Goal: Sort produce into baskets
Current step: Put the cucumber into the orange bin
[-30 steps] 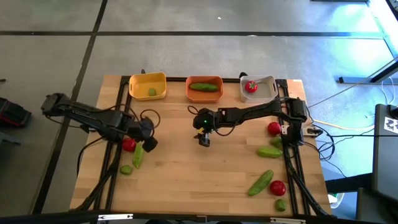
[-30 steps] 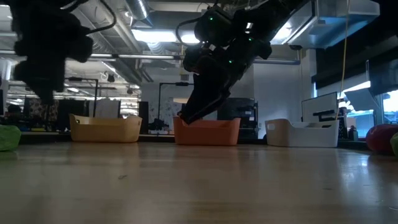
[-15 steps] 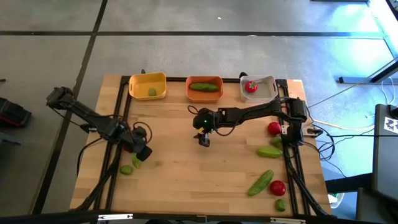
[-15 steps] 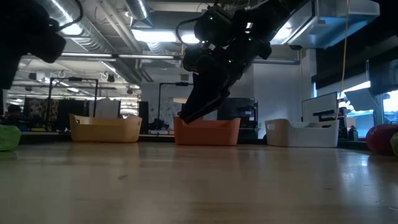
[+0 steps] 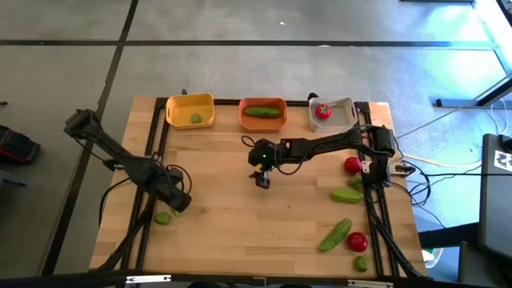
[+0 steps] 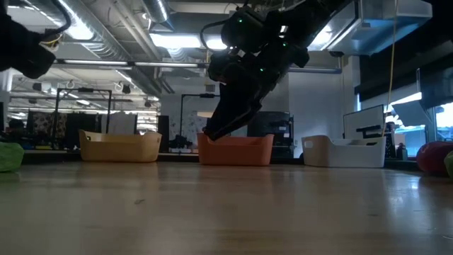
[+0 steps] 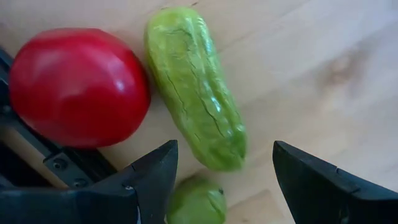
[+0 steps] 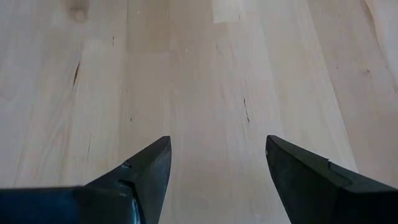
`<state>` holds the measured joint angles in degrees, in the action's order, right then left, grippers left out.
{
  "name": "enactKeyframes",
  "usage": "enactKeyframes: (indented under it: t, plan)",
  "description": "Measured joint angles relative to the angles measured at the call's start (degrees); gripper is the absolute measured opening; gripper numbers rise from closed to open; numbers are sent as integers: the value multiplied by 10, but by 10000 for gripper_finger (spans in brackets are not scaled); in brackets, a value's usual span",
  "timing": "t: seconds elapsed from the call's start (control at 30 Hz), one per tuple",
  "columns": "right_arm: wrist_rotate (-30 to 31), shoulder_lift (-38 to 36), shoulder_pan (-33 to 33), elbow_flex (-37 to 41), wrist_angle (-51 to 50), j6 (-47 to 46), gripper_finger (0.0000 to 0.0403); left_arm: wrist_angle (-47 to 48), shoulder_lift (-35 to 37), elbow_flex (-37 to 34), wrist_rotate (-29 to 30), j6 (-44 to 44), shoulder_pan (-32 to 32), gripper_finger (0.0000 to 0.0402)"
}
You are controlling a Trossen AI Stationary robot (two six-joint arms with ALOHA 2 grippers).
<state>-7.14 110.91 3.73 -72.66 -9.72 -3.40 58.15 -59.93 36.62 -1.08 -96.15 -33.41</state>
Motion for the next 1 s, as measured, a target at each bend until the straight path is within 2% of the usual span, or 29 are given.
enactKeyframes:
  t: [0.2, 0.4, 0.63, 0.8, 1.0]
  plan:
    - [0, 0, 0, 0, 2, 0, 253, -11, -38, -15, 0, -3, 0, 256]
    - [0, 0, 0, 0, 2, 0, 253, -85, -56, -42, -2, -5, 0, 256]
    - [0, 0, 0, 0, 9, 1, 253, -88, -76, -57, -2, 6, 1, 253]
    - [0, 0, 0, 0, 9, 2, 253, -142, -76, -82, -2, 35, 1, 230]
    - [0, 0, 0, 0, 11, 2, 253, -143, -76, -82, 4, 93, 1, 183]
